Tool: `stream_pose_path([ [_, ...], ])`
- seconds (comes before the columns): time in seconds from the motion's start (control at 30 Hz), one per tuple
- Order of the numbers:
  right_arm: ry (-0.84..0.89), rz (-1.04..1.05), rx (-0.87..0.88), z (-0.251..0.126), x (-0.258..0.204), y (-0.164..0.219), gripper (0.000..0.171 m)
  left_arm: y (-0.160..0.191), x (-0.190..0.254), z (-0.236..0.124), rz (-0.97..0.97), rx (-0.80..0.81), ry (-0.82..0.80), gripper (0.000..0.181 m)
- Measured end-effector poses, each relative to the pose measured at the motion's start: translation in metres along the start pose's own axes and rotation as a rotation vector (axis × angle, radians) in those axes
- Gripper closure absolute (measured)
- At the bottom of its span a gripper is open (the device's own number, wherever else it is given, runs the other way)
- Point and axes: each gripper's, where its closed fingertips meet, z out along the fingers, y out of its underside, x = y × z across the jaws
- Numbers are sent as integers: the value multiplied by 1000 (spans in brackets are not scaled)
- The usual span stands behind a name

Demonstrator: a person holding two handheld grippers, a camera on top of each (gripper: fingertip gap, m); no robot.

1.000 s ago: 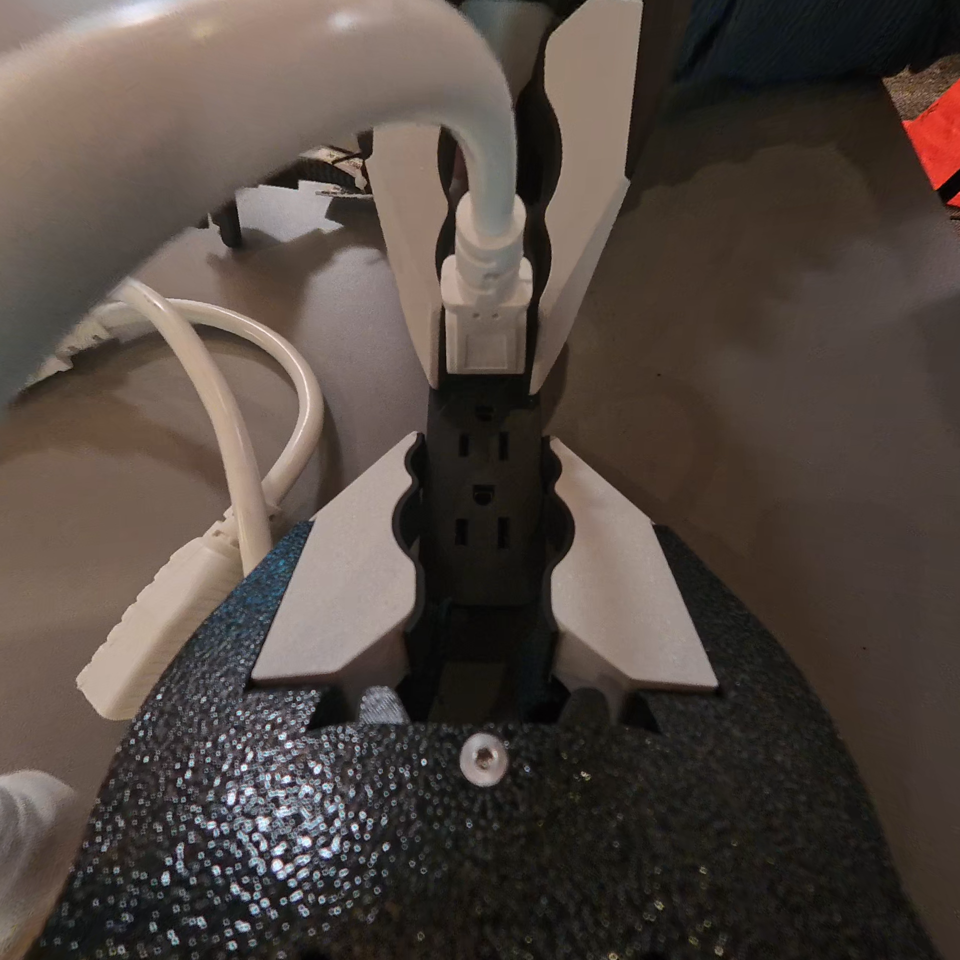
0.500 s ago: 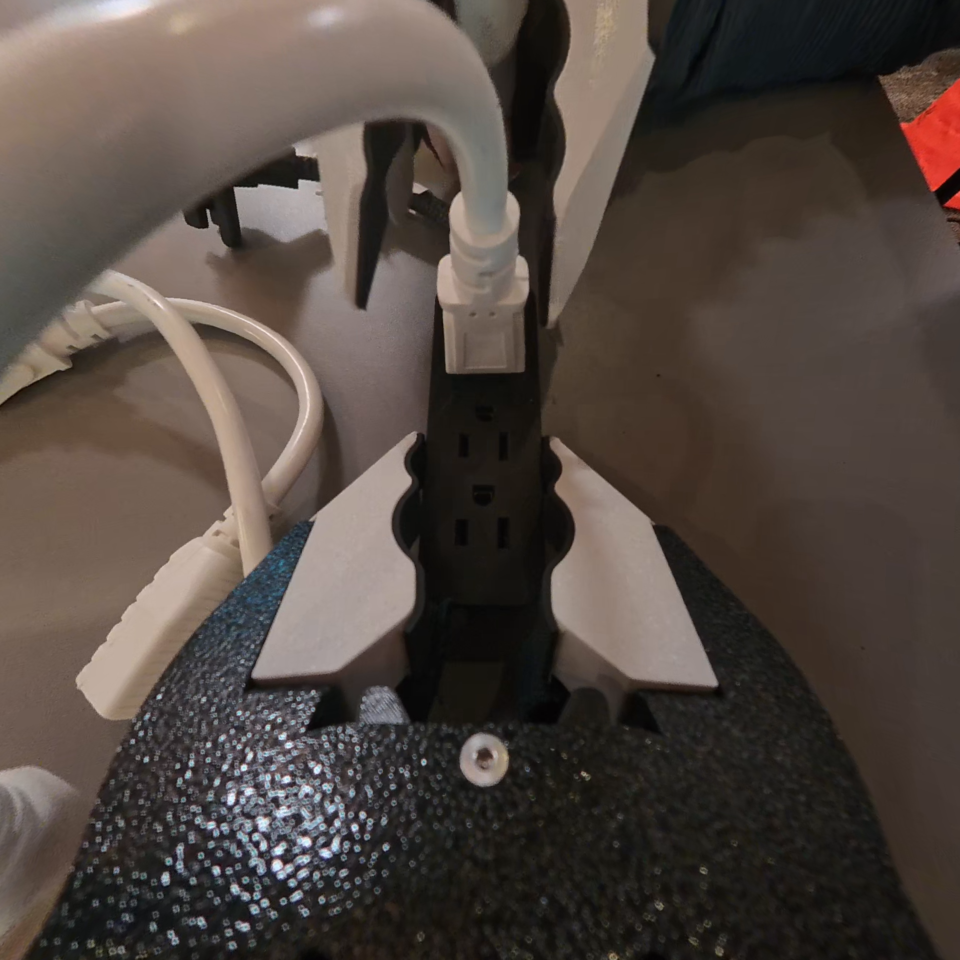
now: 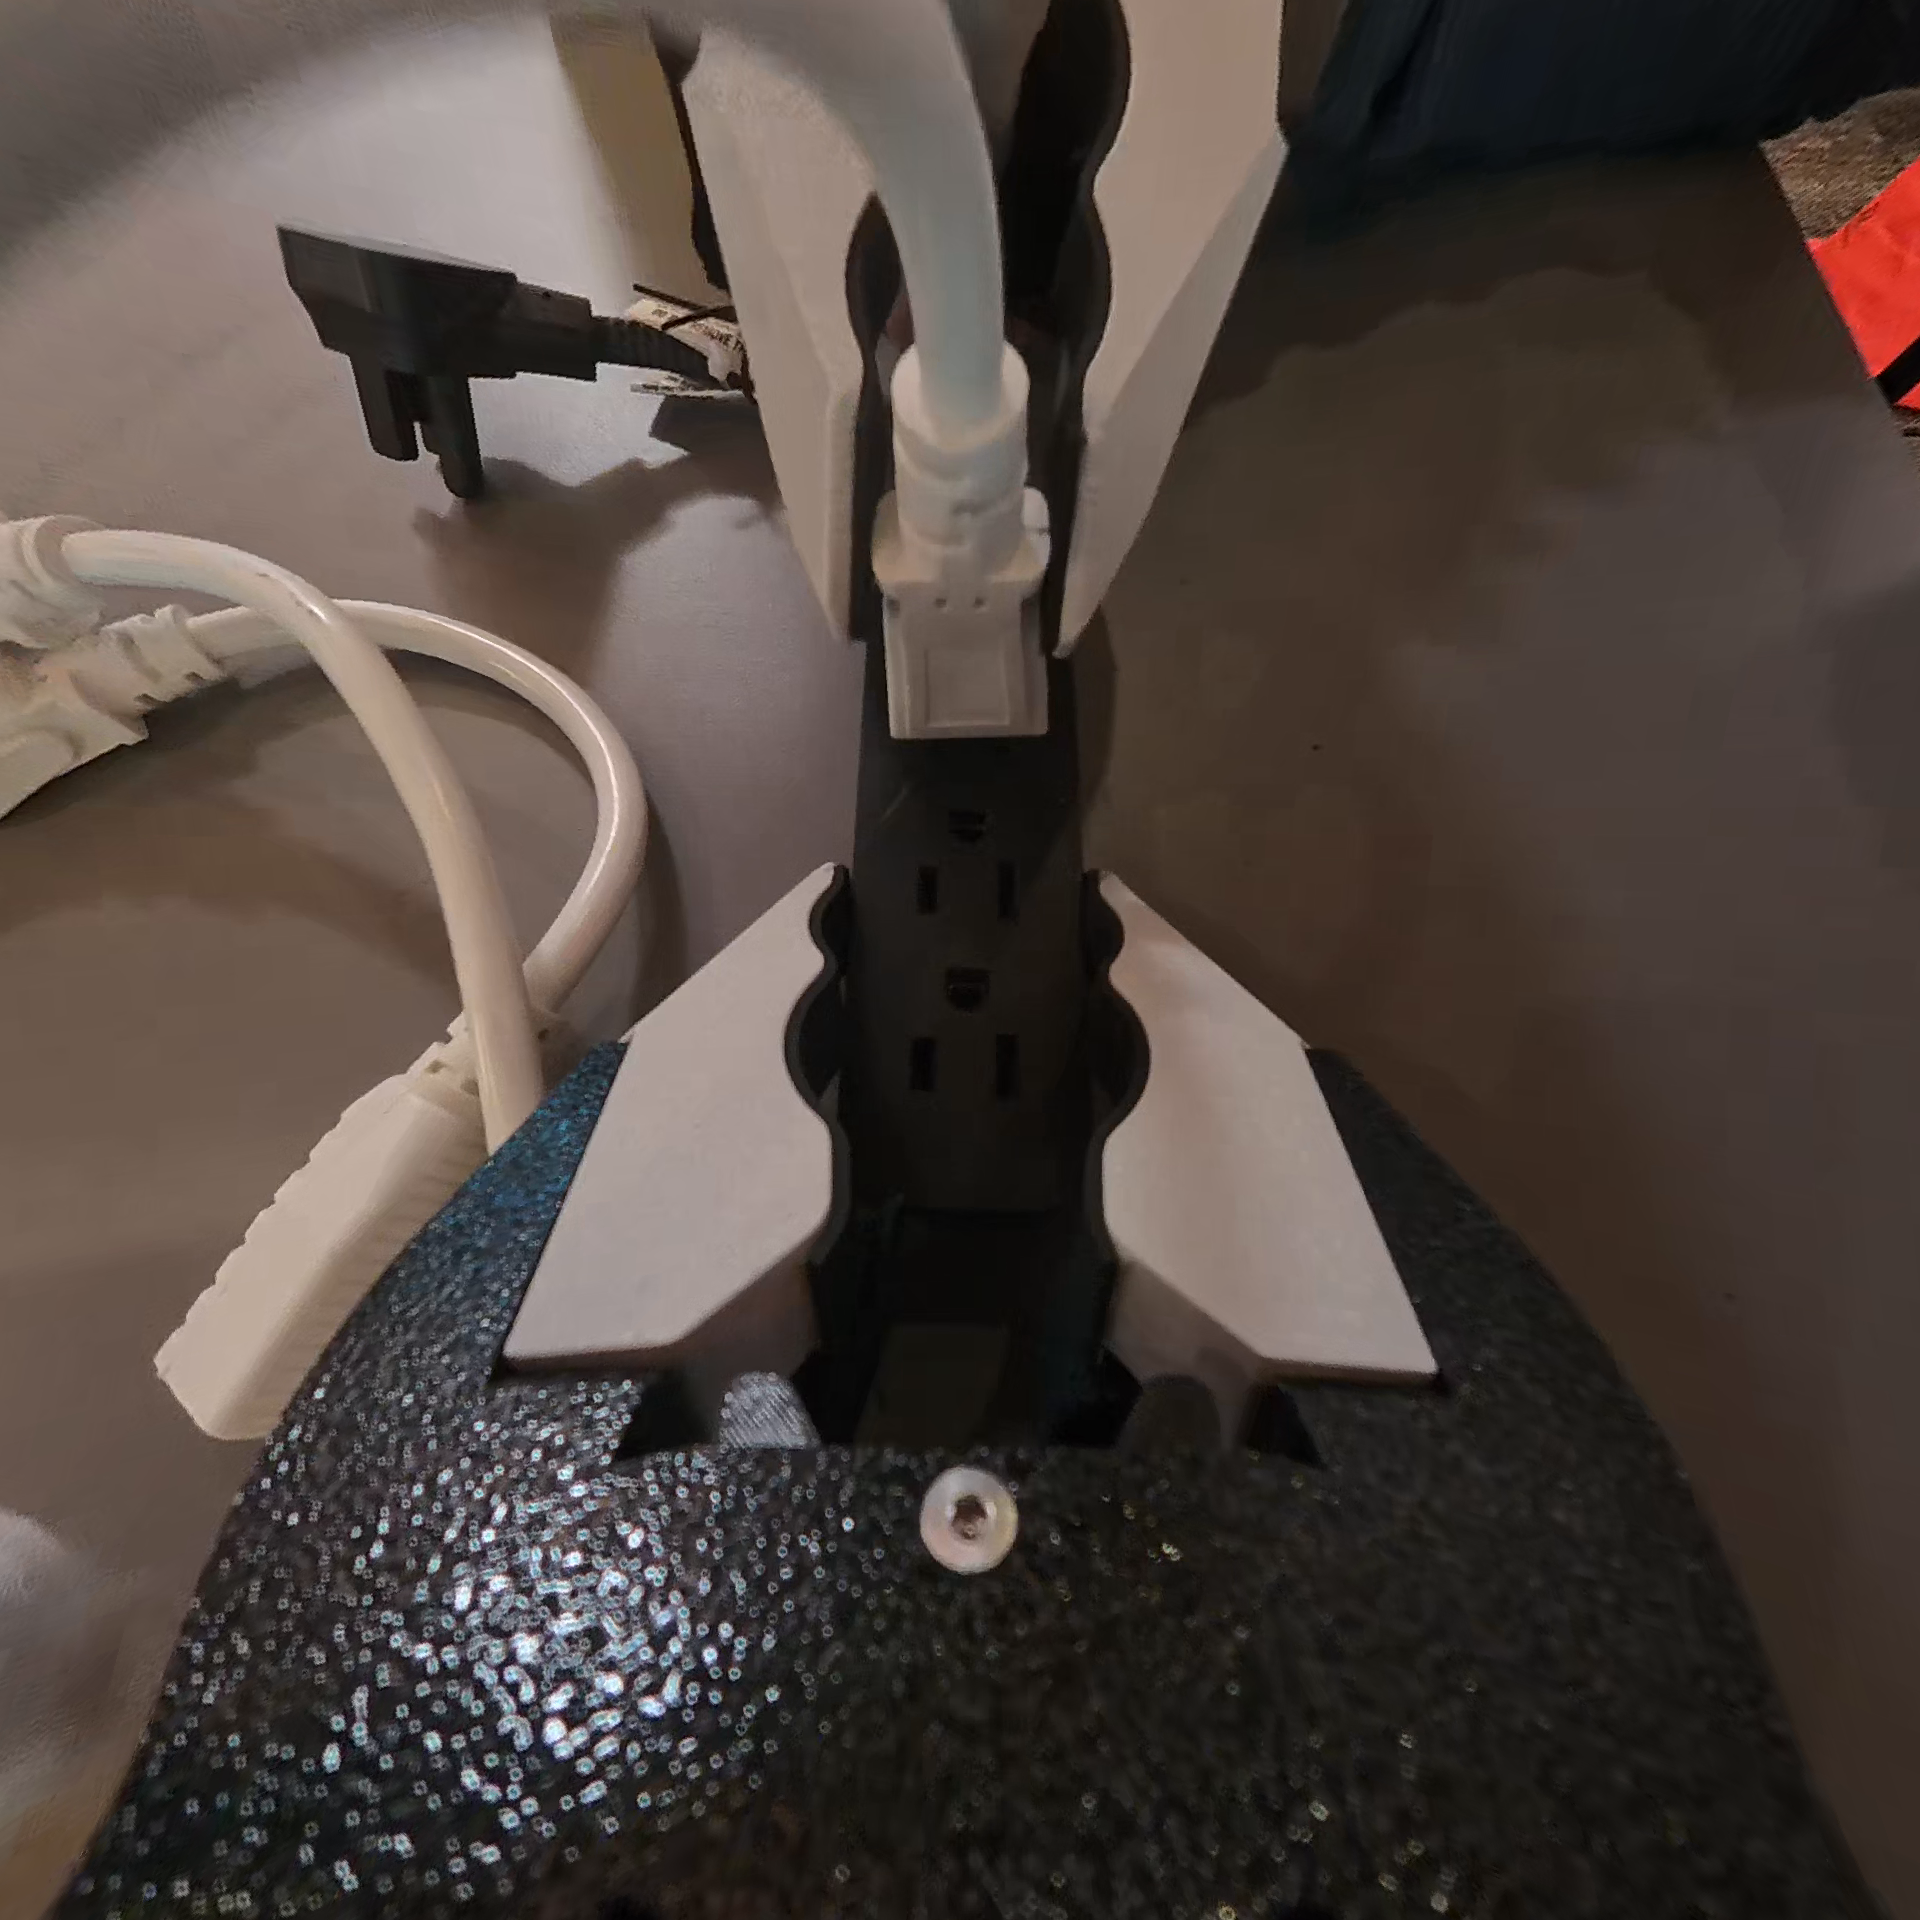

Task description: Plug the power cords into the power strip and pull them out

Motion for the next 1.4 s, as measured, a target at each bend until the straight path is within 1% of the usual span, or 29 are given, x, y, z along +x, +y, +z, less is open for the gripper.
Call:
stream_pose_path([
  [0.2,34,-41,-13,3,-1,0,148,0,0,0,-3,-1,2,138],
  [0.3,15,-2,-39,-1,1,2,148,0,0,0,1,0,-2,138],
  [0.43,64,-53,-68,2,1,3,148,0,0,0,0,-1,-2,138],
  [0.5,59,-56,-87,-2,2,4,148,0,0,0,1,2,-4,138],
  [0.77,55,-51,-82,1,1,3,148,-2,-1,-1,3,14,-7,136],
  [0.8,53,-49,-78,1,1,3,148,-11,0,-4,-6,73,-1,131],
  [0.87,52,-46,-74,1,1,3,148,-38,8,-17,-43,261,61,128],
  [0.93,52,-44,-71,1,1,3,148,-53,4,-26,-82,347,58,119],
  [0.97,52,-43,-68,1,1,3,148,-59,1,-29,-93,380,49,118],
  [1.07,54,-47,-65,2,1,2,148,-79,4,-33,-111,479,84,132],
  [1.1,56,-51,-65,2,1,2,148,-84,6,-33,-114,503,97,140],
  [1.17,57,-54,-64,3,1,2,148,-90,6,-31,-119,524,101,163],
  [1.2,59,-53,-63,3,1,2,148,-89,1,-28,-122,515,67,173],
  [1.27,60,-48,-62,3,2,2,148,-89,0,-28,-94,504,44,174],
  [1.4,66,-35,-59,3,1,2,148,-86,0,-26,-33,418,-8,174],
])
